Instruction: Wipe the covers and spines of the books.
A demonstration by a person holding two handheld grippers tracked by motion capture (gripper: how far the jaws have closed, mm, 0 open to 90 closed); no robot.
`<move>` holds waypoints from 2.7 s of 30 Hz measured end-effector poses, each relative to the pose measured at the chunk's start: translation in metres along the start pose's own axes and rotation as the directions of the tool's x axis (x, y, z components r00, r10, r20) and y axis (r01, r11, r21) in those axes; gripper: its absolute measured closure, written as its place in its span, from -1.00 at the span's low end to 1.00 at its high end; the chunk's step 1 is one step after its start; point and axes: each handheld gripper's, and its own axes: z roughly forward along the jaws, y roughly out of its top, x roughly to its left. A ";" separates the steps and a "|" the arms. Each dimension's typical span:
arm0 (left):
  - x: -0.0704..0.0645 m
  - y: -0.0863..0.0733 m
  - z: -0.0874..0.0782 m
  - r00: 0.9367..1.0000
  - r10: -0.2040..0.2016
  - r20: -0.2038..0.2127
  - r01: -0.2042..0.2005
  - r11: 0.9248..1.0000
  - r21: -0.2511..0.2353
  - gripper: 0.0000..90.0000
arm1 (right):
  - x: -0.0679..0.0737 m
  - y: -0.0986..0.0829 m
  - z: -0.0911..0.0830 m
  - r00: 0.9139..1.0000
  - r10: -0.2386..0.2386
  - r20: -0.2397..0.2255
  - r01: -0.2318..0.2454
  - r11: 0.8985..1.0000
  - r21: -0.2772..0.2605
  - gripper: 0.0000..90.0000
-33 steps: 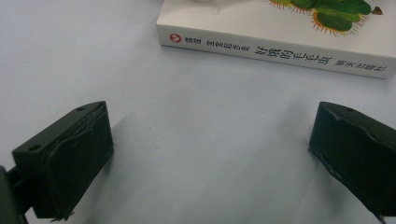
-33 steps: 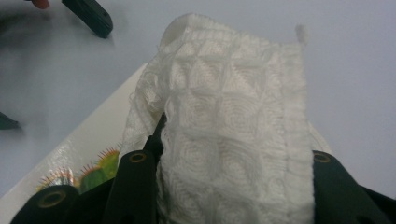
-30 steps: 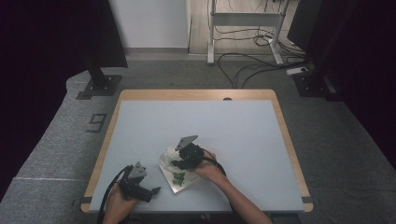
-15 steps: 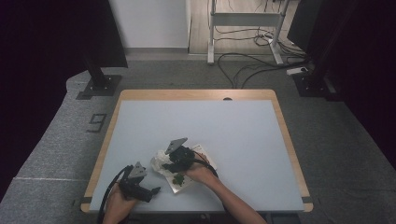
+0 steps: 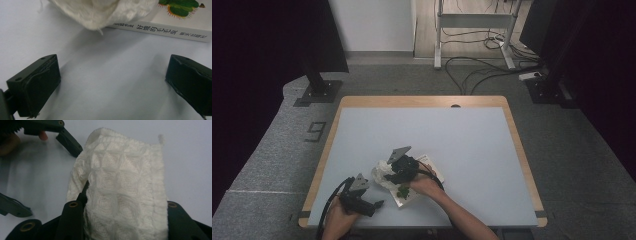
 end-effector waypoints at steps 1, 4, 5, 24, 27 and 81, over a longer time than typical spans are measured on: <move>0.000 0.000 0.000 1.000 0.000 0.001 0.000 1.000 0.000 -1.00 | 0.000 0.000 0.000 1.000 0.000 0.000 0.000 1.000 0.000 0.23; 0.000 0.000 0.000 1.000 0.000 0.001 0.000 1.000 0.000 -1.00 | 0.001 0.006 -0.006 1.000 -0.010 0.002 0.010 1.000 -0.011 0.23; 0.000 0.000 0.000 1.000 -0.001 0.001 0.001 1.000 -0.001 -1.00 | 0.001 0.007 -0.007 1.000 -0.011 0.001 0.011 1.000 -0.010 0.23; 0.000 0.000 0.000 1.000 0.000 0.001 0.000 1.000 0.000 -1.00 | -0.006 0.021 -0.036 1.000 -0.014 0.028 0.015 0.999 -0.045 0.23; 0.000 0.000 0.000 1.000 0.001 0.000 -0.001 1.000 0.001 -1.00 | -0.009 0.020 -0.040 0.999 -0.009 0.034 0.011 0.999 -0.050 0.23; 0.000 0.000 0.000 1.000 0.001 0.001 -0.001 1.000 0.000 -1.00 | -0.083 -0.083 -0.146 0.943 0.183 0.279 -0.160 0.982 -0.103 0.23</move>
